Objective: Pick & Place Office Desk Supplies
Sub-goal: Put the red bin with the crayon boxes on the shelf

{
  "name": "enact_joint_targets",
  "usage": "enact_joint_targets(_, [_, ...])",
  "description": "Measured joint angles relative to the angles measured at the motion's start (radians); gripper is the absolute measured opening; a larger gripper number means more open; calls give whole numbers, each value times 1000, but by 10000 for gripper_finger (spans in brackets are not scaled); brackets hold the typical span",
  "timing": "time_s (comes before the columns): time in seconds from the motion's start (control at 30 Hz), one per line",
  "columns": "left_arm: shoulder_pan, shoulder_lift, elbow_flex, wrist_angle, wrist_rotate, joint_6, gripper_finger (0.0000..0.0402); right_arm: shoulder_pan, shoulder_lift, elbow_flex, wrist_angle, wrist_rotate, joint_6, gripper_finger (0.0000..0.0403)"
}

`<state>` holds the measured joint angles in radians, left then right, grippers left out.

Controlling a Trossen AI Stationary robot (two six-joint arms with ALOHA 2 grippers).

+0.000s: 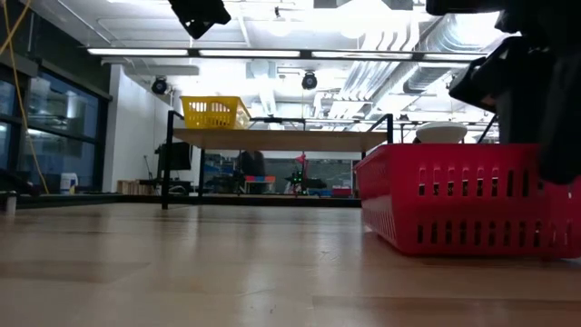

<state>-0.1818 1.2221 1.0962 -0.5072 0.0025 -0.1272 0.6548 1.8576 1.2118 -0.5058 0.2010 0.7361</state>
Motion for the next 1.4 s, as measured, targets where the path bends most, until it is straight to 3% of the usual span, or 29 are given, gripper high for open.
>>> enact_joint_targets(0.53, [0, 0, 0, 1, 0, 0, 83, -9, 31, -1, -12, 10, -6, 98])
enact_joint_targets(0.87, [0, 0, 0, 0, 0, 0, 83, -9, 30, 0, -14, 17, -8, 9])
enact_joint_targets(1.23, [0, 0, 0, 0, 0, 0, 83, -9, 26, 1, -16, 38, -16, 3])
enact_joint_targets(1.4, [0, 0, 0, 0, 0, 0, 83, -9, 26, 90, -166, 60, -35, 2])
